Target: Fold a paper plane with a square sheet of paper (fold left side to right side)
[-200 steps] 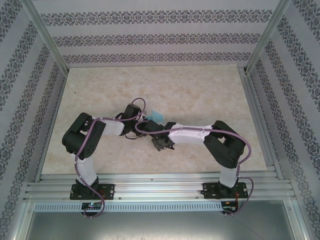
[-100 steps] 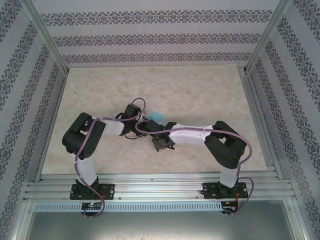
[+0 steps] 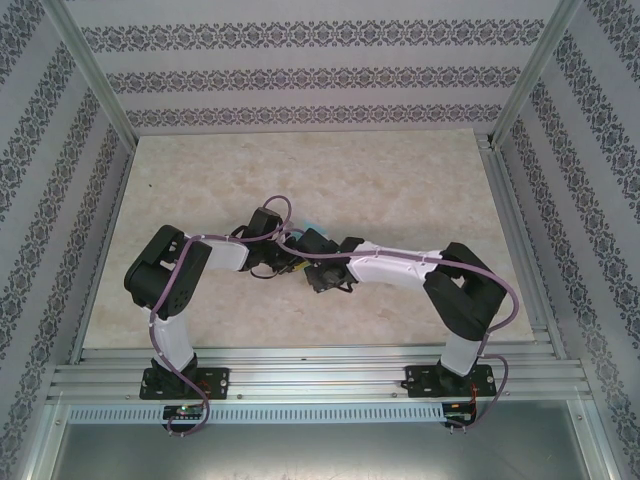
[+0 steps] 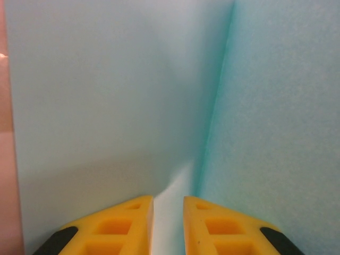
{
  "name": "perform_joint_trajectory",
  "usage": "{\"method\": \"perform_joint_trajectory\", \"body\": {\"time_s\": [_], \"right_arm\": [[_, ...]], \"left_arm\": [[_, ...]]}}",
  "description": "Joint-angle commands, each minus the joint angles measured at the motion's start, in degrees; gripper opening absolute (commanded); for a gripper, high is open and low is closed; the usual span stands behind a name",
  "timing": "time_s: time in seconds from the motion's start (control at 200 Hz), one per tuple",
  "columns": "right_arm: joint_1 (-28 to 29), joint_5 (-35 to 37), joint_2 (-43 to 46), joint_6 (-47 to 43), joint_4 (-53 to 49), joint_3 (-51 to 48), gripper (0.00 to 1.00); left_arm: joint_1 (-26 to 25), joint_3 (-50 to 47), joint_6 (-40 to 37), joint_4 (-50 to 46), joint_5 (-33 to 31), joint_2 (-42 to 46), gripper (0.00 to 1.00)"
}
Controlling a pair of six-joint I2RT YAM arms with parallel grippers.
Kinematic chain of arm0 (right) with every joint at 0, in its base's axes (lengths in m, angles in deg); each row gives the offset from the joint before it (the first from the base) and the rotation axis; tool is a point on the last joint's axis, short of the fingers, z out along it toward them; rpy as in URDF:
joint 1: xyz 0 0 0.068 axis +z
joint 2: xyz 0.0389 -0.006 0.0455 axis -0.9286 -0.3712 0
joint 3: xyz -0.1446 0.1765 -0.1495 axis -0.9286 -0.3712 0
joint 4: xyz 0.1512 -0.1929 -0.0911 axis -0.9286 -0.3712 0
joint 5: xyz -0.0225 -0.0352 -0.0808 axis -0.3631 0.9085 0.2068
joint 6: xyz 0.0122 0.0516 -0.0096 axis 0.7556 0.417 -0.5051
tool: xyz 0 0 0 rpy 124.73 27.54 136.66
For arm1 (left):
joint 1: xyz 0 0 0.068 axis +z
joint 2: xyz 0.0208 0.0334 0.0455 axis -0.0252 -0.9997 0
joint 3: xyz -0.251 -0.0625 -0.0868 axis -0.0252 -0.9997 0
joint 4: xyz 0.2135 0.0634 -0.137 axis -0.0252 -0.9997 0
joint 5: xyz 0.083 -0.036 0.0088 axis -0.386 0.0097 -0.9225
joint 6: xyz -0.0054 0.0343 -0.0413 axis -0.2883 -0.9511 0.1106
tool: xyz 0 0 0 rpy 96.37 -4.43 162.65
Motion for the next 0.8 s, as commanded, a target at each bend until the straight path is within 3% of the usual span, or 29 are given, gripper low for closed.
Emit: {"method": "perform_joint_trajectory", "body": {"time_s": [0.0, 0.285, 0.649, 0.794], "right_arm": [[-1.35, -1.77, 0.47, -0.54, 2.14, -0.03, 0.25], [-2.79, -3.16, -1.67, -1.8, 3.04, 1.88, 0.27], [-3.37, -8.05, -1.69, -2.18, 6.99, 0.33, 0.04], [-5.42, -13.96, -1.61, -2.2, 11.16, -2.29, 0.03]], "left_arm": [[-0.64, -0.45, 0.13, -2.35, -3.32, -2.69, 0.23], [-0.64, -0.26, 0.04, -2.6, -3.32, -2.69, 0.23], [-0.62, -0.42, -0.14, -2.96, -3.46, -2.61, 0.23], [-0.62, -1.11, -0.13, -2.95, -4.01, -2.18, 0.23]]}}
